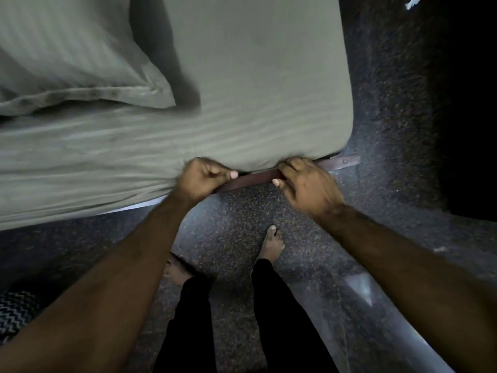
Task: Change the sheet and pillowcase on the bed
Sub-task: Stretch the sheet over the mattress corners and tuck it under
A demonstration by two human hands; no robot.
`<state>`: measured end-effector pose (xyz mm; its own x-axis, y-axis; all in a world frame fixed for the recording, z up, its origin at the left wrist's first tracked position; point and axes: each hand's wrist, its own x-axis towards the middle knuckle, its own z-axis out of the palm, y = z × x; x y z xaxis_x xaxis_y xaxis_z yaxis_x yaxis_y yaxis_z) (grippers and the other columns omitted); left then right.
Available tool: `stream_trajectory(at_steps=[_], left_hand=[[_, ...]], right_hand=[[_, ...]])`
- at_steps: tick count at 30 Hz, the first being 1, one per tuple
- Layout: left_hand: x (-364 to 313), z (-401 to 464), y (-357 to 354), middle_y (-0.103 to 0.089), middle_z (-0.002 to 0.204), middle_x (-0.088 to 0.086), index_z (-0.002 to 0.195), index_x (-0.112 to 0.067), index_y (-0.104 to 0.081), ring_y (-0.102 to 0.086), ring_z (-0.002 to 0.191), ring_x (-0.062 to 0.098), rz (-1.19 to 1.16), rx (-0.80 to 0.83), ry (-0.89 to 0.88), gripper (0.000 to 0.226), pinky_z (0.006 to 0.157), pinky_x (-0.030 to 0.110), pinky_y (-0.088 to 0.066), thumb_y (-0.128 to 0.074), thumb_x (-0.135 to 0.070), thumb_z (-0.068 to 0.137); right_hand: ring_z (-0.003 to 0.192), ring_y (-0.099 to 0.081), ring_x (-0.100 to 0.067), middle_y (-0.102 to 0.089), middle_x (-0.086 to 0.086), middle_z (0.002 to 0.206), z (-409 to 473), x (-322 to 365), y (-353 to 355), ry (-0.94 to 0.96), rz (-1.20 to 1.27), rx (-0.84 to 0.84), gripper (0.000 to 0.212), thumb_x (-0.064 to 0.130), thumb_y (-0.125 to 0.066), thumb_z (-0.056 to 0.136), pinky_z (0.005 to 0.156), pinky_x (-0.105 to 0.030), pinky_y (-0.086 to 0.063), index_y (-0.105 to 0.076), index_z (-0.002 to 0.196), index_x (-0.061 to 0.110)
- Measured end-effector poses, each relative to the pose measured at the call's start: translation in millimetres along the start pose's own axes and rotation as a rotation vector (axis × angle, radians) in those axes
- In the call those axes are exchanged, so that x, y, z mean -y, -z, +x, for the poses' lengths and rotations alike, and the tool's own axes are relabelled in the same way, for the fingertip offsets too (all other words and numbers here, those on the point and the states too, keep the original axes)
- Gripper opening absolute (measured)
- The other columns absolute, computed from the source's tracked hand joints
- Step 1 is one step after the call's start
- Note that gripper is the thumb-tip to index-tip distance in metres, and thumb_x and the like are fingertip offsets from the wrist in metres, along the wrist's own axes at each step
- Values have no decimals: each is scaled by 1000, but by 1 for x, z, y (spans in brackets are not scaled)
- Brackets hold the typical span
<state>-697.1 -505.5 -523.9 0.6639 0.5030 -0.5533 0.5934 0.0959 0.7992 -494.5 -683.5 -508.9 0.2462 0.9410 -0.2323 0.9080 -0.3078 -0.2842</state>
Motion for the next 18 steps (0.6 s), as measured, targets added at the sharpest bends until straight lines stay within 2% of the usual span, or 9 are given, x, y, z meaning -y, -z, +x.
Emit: stream_trajectory(at_steps=[3,5,6,8,10,11,13,15,18], left_hand=[[-1,-15,2,-76,75,12,87,-2,-75,-74,68,20,-585,-269,75,20,74,30,-61,-72,-21,86],[8,-30,12,-74,67,11,82,-2,-73,-72,60,22,-611,-426,143,24,70,36,-62,-73,-25,87],[18,-41,18,-73,66,10,80,-4,-74,-71,59,21,-486,-469,141,26,69,38,-61,-73,-28,90],[42,-70,38,-74,70,4,81,-13,-78,-70,63,20,52,-499,43,31,63,37,-56,-68,-39,95],[61,-97,57,-70,81,1,90,-20,-78,-69,72,28,672,-530,-43,31,55,35,-47,-63,-47,95],[65,-108,65,-67,86,2,93,-21,-77,-67,78,32,835,-549,-40,27,54,35,-46,-65,-45,95],[79,-122,79,-62,97,6,97,-20,-75,-60,88,35,940,-569,-76,21,60,41,-48,-65,-39,95],[92,-125,89,-58,106,13,105,-14,-69,-55,95,38,946,-544,-77,28,75,47,-48,-60,-39,95],[103,-124,95,-58,114,17,111,-8,-61,-54,101,39,942,-510,-11,36,84,47,-47,-62,-39,92]], right_hand=[[93,-63,-31,-65,-9,97,12,13,-4,-93,-66,-29,26,35,-52,95,75,-38,-52,-68,99,14],[82,-65,-34,-68,-12,89,20,23,-4,-153,-87,-69,22,30,-60,94,66,-37,-54,-71,87,12],[77,-67,-34,-69,-12,86,20,27,-3,-190,-102,-88,23,29,-62,93,62,-36,-54,-72,84,12],[74,-69,-32,-72,-8,86,8,38,3,-255,-121,-143,25,32,-60,96,57,-33,-52,-74,84,14],[83,-71,-29,-74,-5,91,-3,59,7,-234,-86,-282,27,30,-55,100,63,-34,-52,-74,89,15],[90,-70,-28,-74,-5,95,-5,76,6,-167,-62,-344,27,29,-54,101,70,-36,-53,-75,91,15],[96,-64,-30,-72,-6,99,2,123,-5,20,-33,-346,25,27,-55,100,78,-40,-52,-75,95,14],[100,-60,-29,-68,-6,111,17,172,-26,175,26,-217,22,26,-59,96,80,-41,-50,-71,110,15],[103,-61,-27,-63,-6,120,46,213,-55,306,27,-111,40,21,-68,88,81,-38,-50,-63,127,14]])
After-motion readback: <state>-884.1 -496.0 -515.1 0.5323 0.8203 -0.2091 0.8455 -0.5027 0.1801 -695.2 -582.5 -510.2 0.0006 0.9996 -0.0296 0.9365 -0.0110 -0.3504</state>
